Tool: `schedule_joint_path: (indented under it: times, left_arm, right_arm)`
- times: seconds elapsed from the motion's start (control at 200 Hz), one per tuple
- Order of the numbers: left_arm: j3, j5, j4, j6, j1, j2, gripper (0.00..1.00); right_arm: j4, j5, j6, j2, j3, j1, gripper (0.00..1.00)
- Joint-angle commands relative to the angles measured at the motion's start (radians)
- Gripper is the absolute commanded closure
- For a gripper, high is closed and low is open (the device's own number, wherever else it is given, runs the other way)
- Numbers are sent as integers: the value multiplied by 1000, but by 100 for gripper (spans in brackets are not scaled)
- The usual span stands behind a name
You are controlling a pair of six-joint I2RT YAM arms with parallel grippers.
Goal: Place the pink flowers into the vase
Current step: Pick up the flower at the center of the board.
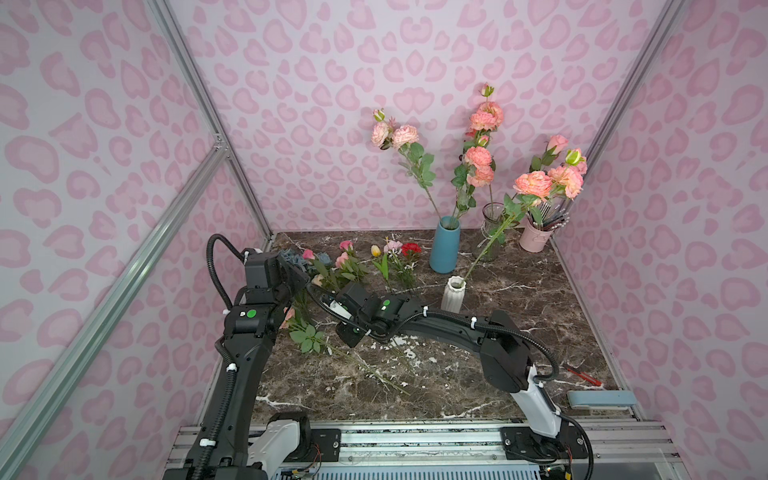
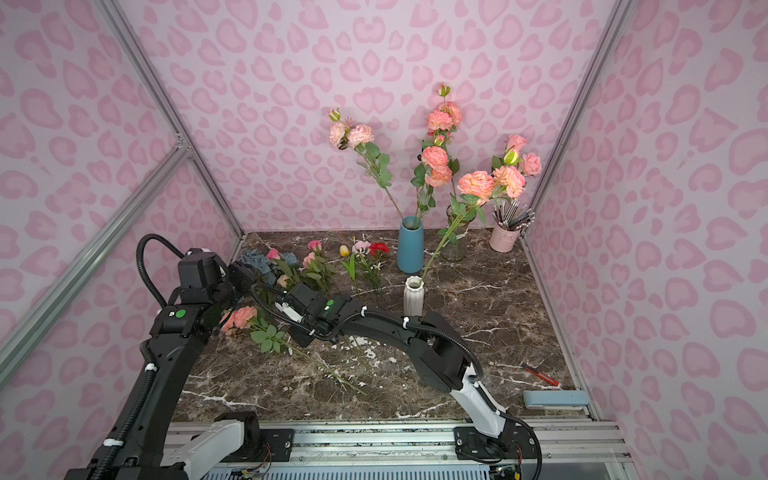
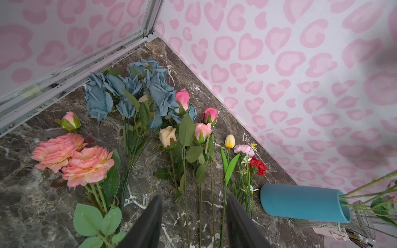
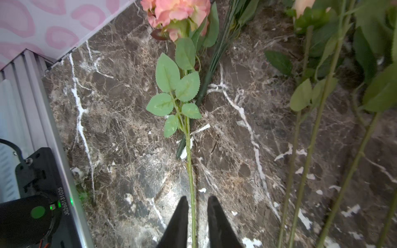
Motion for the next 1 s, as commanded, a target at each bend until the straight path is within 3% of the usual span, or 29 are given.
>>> schedule_joint_path:
  times: [0.0,0.38,0.995]
  left_arm:
    - [-12,11,32,10,21,-10,49]
    - [-8,-37,30,41,41,-35,49]
    - [-15,-38,37,48,45,-48,49]
  right_arm:
    - [-55,-12,-26,57,73,8,78]
    - [-158,-38,-56,249,304,27,78]
    - [-169,-46,-60,322,369,28,78]
